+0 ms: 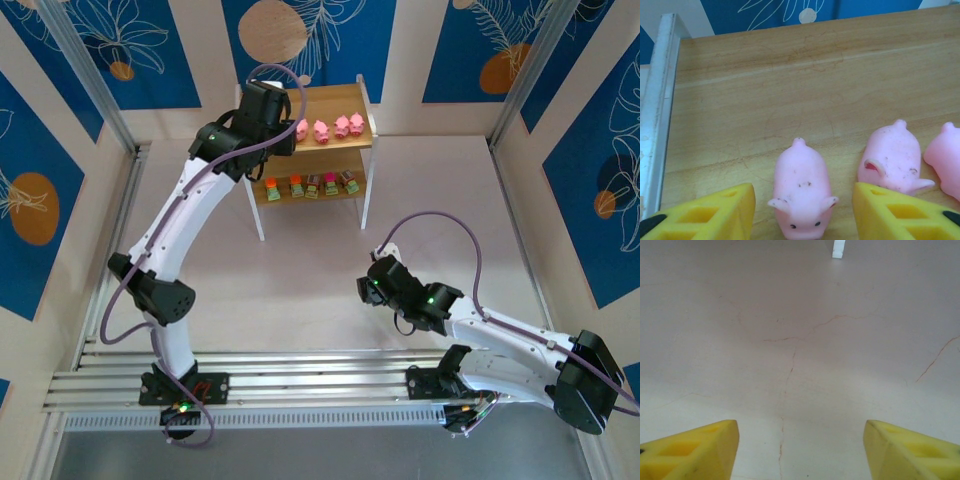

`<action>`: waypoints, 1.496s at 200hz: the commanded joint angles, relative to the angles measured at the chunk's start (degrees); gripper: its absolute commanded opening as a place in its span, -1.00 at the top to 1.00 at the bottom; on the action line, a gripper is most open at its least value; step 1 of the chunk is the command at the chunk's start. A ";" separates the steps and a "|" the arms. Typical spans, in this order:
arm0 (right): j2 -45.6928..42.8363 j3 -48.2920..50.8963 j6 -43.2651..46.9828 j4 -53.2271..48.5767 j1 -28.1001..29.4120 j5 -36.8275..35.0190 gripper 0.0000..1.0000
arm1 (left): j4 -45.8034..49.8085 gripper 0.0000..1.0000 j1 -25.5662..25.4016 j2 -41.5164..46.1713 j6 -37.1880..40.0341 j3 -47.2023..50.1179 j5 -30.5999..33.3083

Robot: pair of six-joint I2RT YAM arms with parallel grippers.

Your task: Place and organize the plastic toys onto the shelf

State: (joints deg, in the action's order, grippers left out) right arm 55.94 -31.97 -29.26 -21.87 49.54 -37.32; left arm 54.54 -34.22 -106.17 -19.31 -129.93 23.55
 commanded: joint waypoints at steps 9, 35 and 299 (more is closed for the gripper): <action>-0.76 0.16 -0.82 0.18 -0.29 -0.77 -0.60 | 0.05 -0.18 0.57 5.46 0.98 0.06 -1.82; -1.23 0.22 -1.16 -0.19 -1.51 0.08 -0.84 | -1.79 -0.40 0.57 9.32 1.60 4.26 -3.41; -0.38 -3.51 9.32 9.94 -30.82 6.19 -0.99 | -44.68 -1.00 16.72 54.90 13.99 85.92 -10.72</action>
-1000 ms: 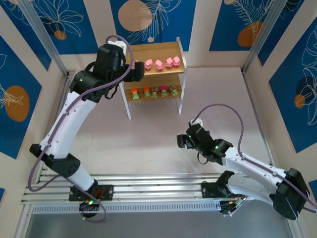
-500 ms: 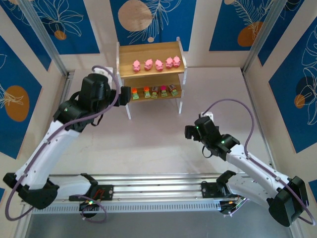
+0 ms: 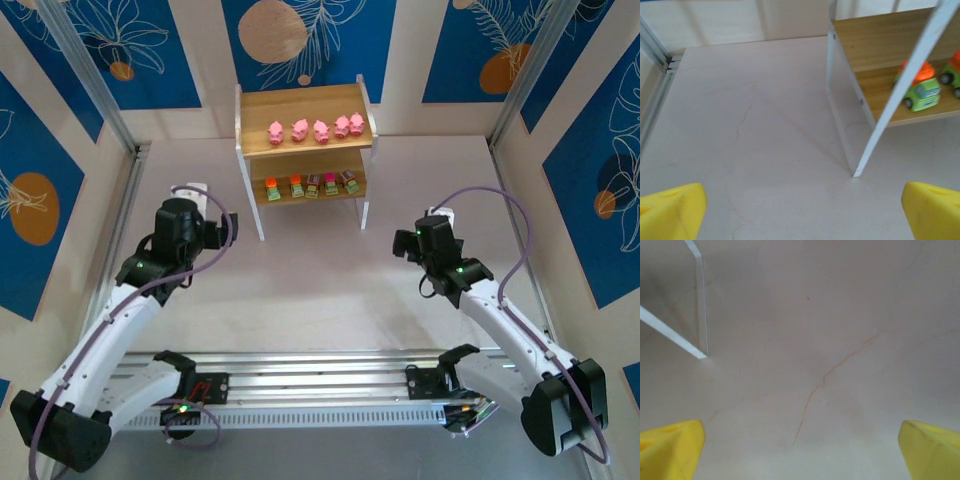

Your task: Place and organize the plastic toys onto the shelf

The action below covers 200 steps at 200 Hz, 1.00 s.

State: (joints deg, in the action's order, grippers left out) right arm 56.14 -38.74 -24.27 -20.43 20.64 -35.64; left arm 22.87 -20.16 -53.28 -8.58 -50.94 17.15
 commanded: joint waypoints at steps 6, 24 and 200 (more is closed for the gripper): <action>-0.91 4.56 5.69 11.29 -2.34 5.32 -0.99 | -16.32 -0.99 3.09 2.17 4.34 9.49 -4.51; -2.18 9.29 10.09 20.63 -3.00 7.93 -0.99 | -26.55 -0.99 3.28 1.72 9.26 16.99 -3.40; 21.74 13.63 18.60 54.52 -15.03 24.14 -0.98 | -82.96 -0.99 15.29 -34.24 10.26 33.63 -8.25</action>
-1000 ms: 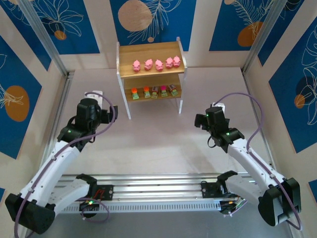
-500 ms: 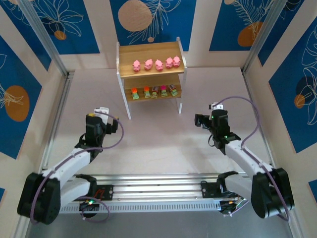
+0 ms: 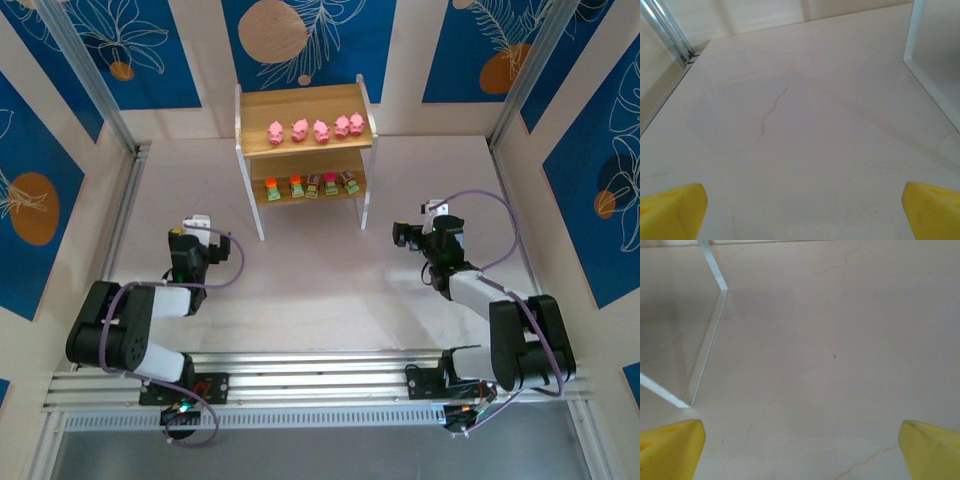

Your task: Place and organize the plastic toys onto the shelf

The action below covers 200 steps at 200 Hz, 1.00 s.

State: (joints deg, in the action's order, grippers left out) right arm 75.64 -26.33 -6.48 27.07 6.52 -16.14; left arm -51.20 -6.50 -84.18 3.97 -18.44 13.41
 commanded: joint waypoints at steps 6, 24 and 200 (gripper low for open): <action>2.72 0.91 1.04 7.11 -0.98 4.46 -0.99 | -10.85 -1.00 1.66 -4.49 -2.30 1.57 -4.68; 3.23 0.40 1.48 7.21 -1.58 4.51 -0.99 | -12.71 -0.99 1.80 -5.60 -2.16 2.04 -5.60; 11.64 2.40 0.68 19.19 -6.37 11.53 -0.99 | -4.76 -0.99 2.02 -5.42 -2.78 -1.89 -3.74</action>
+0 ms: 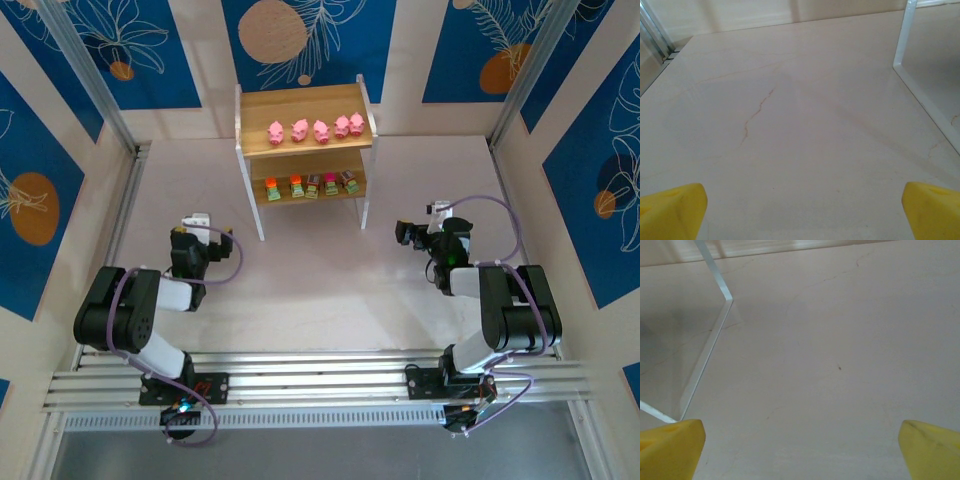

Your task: Place and organize the plastic toys onto the shelf

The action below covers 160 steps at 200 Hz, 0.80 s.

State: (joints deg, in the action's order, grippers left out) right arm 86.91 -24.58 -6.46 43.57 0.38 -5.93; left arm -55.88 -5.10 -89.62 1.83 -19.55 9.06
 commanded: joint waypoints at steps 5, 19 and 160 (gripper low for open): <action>0.36 0.67 0.66 2.68 -0.21 1.42 -0.99 | -0.08 -1.00 0.62 0.00 -0.64 -0.83 0.61; 0.36 0.67 0.56 2.61 -0.34 1.67 -0.99 | -0.10 -0.99 0.64 0.02 -0.64 -0.88 0.61; 0.41 0.67 0.52 2.59 -0.38 1.72 -0.99 | 1.59 -0.99 0.73 -0.07 0.72 -1.71 -3.26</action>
State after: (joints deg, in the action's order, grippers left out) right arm 86.91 -24.58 -6.46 44.21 0.34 -5.28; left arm -54.39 -5.10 -89.65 2.02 -20.32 7.42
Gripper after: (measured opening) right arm 0.993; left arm 0.997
